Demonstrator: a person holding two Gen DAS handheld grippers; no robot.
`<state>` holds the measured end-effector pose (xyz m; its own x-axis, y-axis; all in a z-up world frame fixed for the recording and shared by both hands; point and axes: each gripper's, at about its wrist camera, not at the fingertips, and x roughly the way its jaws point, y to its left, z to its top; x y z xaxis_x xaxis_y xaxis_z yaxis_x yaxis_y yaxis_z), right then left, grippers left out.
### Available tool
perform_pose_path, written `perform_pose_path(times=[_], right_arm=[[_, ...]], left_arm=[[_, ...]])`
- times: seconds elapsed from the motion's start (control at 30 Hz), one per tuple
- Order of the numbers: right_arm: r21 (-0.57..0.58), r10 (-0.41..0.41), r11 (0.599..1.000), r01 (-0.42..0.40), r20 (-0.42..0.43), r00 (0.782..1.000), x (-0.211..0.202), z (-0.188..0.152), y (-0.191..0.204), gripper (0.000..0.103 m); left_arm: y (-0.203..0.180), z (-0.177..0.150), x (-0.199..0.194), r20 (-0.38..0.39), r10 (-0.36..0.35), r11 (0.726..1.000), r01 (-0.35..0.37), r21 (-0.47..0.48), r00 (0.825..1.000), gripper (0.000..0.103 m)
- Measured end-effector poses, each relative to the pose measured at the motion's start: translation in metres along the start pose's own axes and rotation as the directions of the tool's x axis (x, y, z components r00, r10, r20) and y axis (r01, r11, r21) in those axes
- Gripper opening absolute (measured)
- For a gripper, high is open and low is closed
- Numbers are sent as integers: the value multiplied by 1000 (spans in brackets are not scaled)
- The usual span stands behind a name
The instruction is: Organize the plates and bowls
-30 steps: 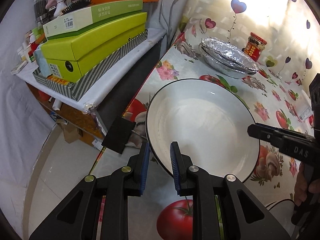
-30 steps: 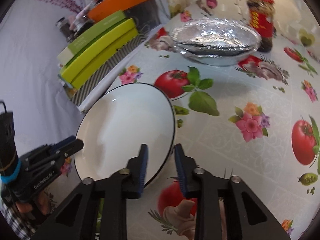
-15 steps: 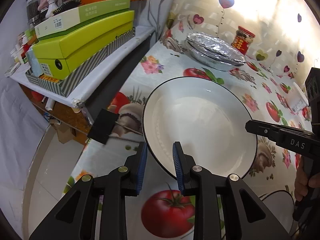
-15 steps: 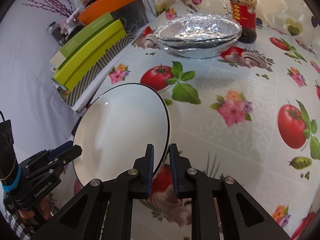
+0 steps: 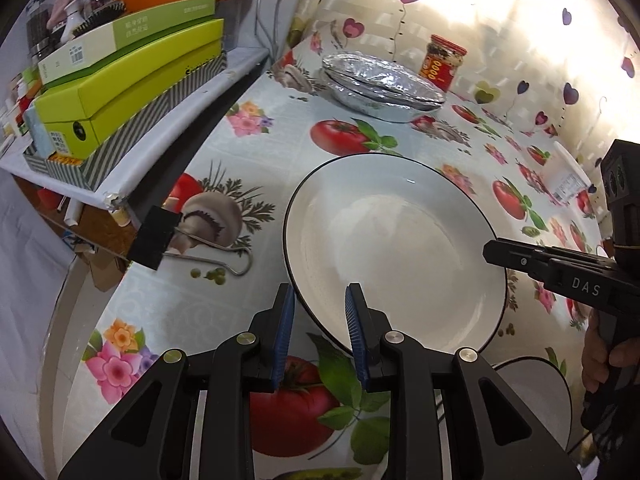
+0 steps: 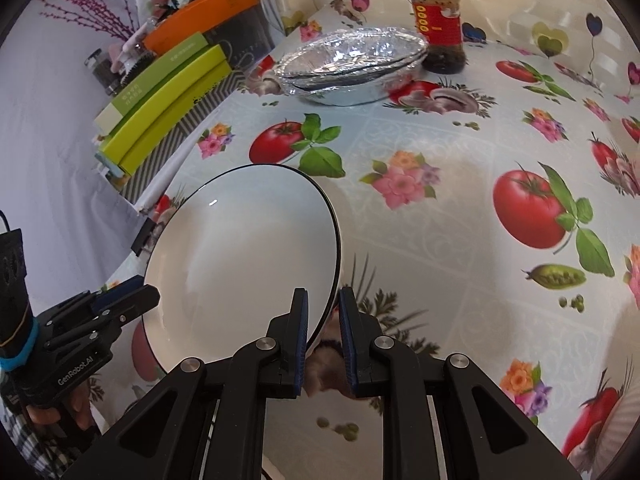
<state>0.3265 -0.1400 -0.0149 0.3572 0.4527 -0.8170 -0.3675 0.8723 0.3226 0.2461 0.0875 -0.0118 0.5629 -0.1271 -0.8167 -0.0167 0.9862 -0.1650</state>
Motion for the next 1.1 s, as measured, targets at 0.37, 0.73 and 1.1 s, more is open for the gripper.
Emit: perform_pose_path(times=[0.37, 0.73, 1.1], right_arm=[[12, 11, 1000, -11, 13, 1000, 5, 8, -7, 16], [-29, -10, 1000, 11, 15, 1000, 11, 10, -5, 13], [-4, -7, 1000, 7, 21, 1000, 11, 10, -7, 12]], left_arm=[[6, 9, 3, 18, -26, 999, 26, -37, 1000, 26], [12, 13, 12, 16, -19, 996, 20, -86, 1000, 26], [10, 13, 12, 22, 5, 996, -3, -88, 1000, 20]])
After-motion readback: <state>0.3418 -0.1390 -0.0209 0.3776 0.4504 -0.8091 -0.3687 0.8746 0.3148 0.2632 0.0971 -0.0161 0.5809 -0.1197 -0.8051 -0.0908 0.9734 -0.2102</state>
